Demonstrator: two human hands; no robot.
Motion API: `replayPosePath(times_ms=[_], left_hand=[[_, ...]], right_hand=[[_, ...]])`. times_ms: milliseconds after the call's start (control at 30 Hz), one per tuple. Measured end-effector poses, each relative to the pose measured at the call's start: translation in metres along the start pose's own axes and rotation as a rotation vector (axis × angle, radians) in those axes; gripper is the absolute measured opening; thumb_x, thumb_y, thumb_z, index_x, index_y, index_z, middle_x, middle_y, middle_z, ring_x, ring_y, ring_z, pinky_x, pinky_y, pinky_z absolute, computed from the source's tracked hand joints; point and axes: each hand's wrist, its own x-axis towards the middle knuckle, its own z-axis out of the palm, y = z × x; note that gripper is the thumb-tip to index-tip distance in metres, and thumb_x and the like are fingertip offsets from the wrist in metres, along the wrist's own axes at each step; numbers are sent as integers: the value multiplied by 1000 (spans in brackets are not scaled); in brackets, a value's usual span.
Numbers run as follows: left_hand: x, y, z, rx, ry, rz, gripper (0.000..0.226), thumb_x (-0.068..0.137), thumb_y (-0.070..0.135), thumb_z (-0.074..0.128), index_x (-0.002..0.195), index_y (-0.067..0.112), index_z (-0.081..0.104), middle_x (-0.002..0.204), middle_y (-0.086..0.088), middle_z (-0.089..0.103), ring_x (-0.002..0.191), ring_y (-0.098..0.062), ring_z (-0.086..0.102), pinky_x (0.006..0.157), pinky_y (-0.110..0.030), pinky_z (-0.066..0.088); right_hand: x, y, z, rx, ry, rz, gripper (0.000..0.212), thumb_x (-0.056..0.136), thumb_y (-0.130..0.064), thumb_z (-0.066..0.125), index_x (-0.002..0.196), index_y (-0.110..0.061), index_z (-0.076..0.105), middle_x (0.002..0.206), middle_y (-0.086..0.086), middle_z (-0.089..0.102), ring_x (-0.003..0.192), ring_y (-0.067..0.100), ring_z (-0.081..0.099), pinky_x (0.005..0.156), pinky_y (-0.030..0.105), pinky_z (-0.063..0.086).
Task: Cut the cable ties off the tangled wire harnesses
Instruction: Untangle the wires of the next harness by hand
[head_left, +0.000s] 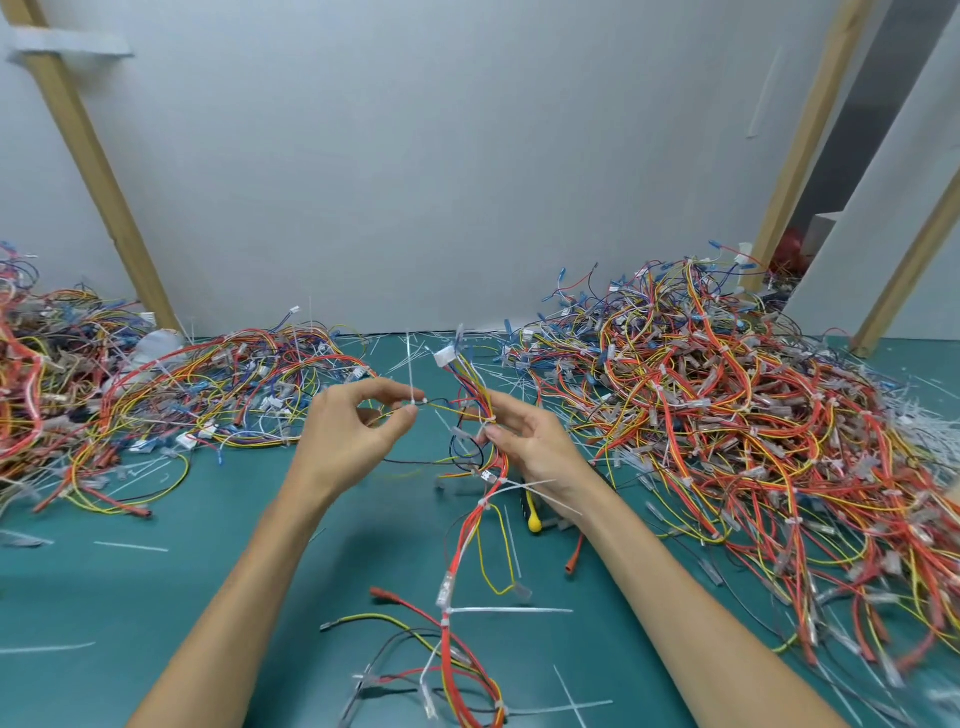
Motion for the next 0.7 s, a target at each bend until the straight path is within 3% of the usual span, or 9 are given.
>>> replayPosePath(times_ms=[100,167,267,333,433,533,633,700], left_hand=[[1,-5,-8,276,34,110,10,81,27,77,89,30,73,69,13,60,47,-2,46,55,-18,37],[1,-10,-14,432,75,110,17,77,40,80,89,32,71,70,14,58,57,-3,48,59,-29,40],[4,-19,-20,416,79,191,24,72,37,82,85,19,72,65,14,52,60,-10,53,71,-43,47],[3,-23,-20,451,88,258,24,73,35,82,79,15,71,64,14,53,59,-12,56,76,-45,43],[2,-28,-20,645,218,292,30,79,43,74,70,16,66,67,5,63,61,-23,56,76,-37,27],[0,-24,-18,812,309,307,45,86,50,64,59,15,57,57,0,58,57,-27,50,77,-41,30],[0,-18,-16,632,272,170,56,83,52,70,51,11,49,44,-4,49,51,-32,43,61,-39,43],[0,-19,-15,513,263,122,56,78,48,76,51,9,47,41,-4,46,48,-36,44,53,-36,42]], right_hand=[[-2,-2,0,-27,1,7,48,94,13,48,119,-26,61,113,-2,69,85,10,62,82,23,48],[-2,-3,0,-43,4,4,45,94,13,49,127,-16,60,123,6,67,104,19,63,96,30,48],[-2,-3,1,-75,12,-28,47,93,14,50,136,-4,53,131,12,62,123,21,57,106,31,44],[-4,-5,2,-82,10,-27,47,93,14,50,136,-6,53,126,8,64,114,13,60,98,23,48],[-4,-4,3,-92,-8,-17,48,94,13,50,137,-7,52,122,4,64,96,1,62,80,13,48],[-2,-5,7,-79,6,-27,49,93,14,51,137,-8,52,122,3,65,103,7,62,89,18,50],[-1,-6,6,-49,32,-34,49,94,13,50,129,-22,55,110,-13,70,95,2,64,81,16,50],[-2,-4,5,-29,24,-24,48,95,12,48,131,-19,54,114,-8,70,90,7,65,73,16,50]])
